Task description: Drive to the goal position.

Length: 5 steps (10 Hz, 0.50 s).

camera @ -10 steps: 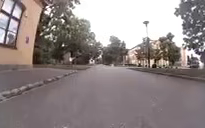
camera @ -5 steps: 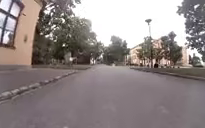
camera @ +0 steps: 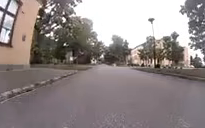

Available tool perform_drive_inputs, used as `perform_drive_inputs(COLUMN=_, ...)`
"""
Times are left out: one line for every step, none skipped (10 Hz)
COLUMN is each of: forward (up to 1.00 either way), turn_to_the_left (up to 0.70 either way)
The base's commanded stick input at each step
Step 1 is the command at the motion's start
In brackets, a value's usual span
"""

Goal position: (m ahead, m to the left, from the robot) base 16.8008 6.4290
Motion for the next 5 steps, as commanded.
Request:
perform_drive_inputs(forward=0.70, turn_to_the_left=0.00)
perform_drive_inputs(forward=0.70, turn_to_the_left=0.00)
perform_drive_inputs(forward=0.70, turn_to_the_left=0.00)
perform_drive_inputs(forward=0.70, turn_to_the_left=0.00)
perform_drive_inputs(forward=0.70, turn_to_the_left=0.00)
